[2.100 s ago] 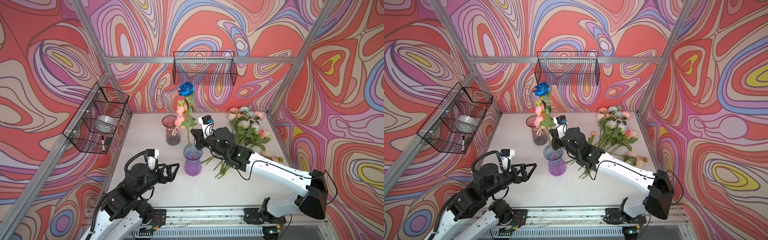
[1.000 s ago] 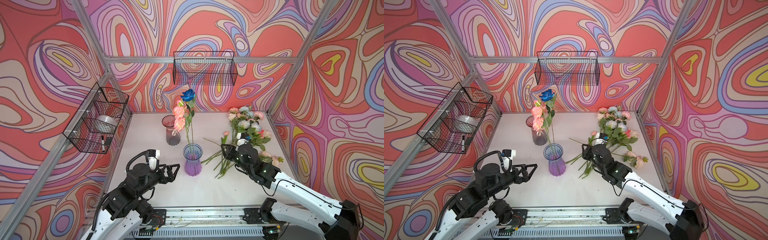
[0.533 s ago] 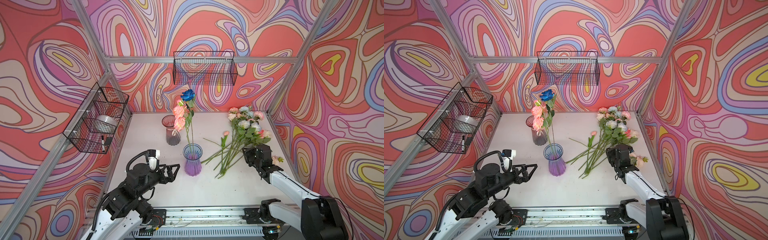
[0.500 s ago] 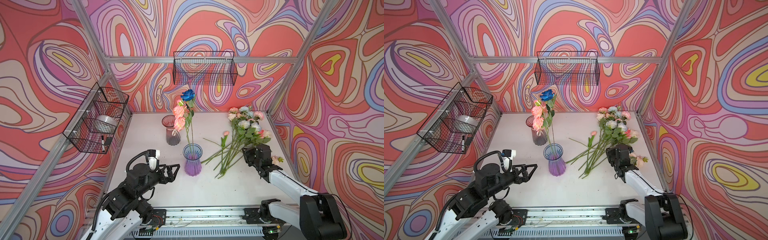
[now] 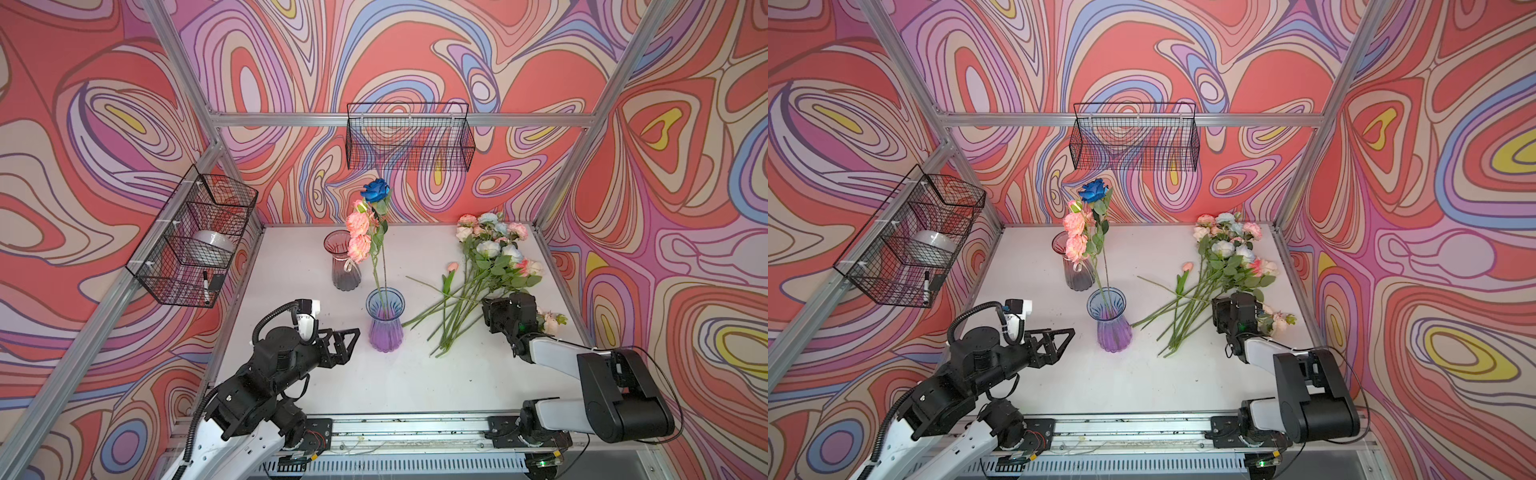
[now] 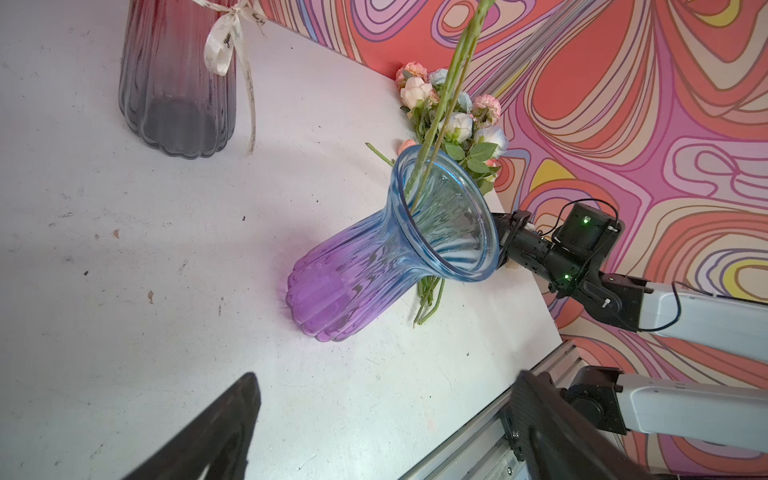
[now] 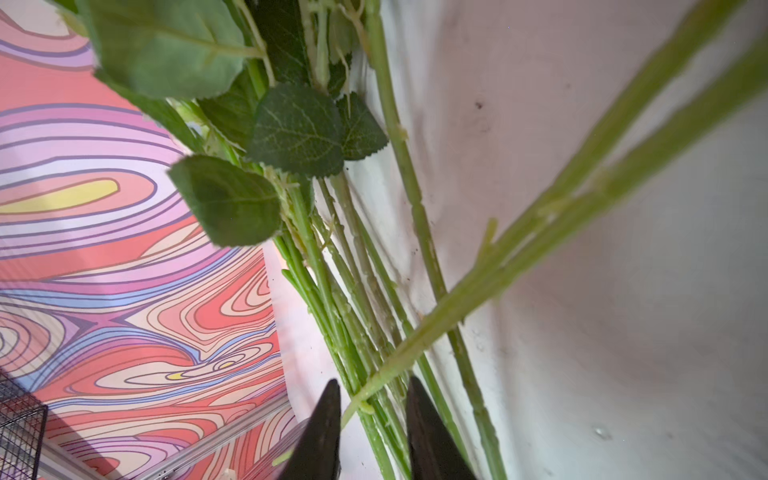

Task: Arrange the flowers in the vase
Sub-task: 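Grasp a pale peach rose stem in the bunch with the right gripper, then lift the peach rose upward out of the bunch with the right gripper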

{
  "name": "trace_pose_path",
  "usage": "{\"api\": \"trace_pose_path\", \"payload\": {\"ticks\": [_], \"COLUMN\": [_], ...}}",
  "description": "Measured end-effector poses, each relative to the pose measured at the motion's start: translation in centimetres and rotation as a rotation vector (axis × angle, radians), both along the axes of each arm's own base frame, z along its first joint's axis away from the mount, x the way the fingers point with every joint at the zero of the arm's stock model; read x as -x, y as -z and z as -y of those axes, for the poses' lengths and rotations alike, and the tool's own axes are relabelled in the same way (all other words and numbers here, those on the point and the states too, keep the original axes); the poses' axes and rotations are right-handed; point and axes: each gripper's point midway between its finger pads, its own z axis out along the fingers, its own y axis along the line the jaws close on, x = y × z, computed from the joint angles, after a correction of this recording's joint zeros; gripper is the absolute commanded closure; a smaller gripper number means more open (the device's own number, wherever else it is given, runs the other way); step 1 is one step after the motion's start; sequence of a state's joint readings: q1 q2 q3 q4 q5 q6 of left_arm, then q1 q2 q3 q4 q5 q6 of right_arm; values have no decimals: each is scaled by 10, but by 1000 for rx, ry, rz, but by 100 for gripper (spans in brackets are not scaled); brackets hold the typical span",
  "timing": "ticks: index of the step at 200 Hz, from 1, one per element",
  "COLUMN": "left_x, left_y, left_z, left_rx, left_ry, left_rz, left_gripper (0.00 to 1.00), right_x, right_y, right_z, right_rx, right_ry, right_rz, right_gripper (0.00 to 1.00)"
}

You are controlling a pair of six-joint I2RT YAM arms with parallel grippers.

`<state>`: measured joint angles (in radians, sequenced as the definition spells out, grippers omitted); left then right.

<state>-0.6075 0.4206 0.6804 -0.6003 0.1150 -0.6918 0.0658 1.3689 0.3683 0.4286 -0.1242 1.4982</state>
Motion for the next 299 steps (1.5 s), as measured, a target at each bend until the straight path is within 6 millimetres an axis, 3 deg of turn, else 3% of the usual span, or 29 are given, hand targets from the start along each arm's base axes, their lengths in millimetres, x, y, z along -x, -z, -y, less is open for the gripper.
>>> {"api": "trace_pose_path", "payload": {"ticks": [90,136,176,205,244,274,299], "left_x": [0,0,0,0,0,0,0], "left_y": [0,0,0,0,0,0,0], "left_z": [0,0,0,0,0,0,-1], "left_rx": [0,0,0,0,-1,-1,-4], "left_ry": [0,0,-1,-1,-2,-3,-2], "left_rz": [1,1,1,2,2,3,5], "left_gripper": [4,4,4,4,4,4,3], "right_x": [-2,-1,0,5,13,23,24], "right_y": [16,28,23,-2,-56,-104,-156], "right_z": [11,16,18,20,22,25,25], "right_rx": [3,12,22,54,130,232,344], "right_ry": [65,81,83,70,35,-6,-54], "right_rz": [-38,-69,-59,-16,78,151,225], "right_gripper": [74,89,96,100,100,100,100]}}
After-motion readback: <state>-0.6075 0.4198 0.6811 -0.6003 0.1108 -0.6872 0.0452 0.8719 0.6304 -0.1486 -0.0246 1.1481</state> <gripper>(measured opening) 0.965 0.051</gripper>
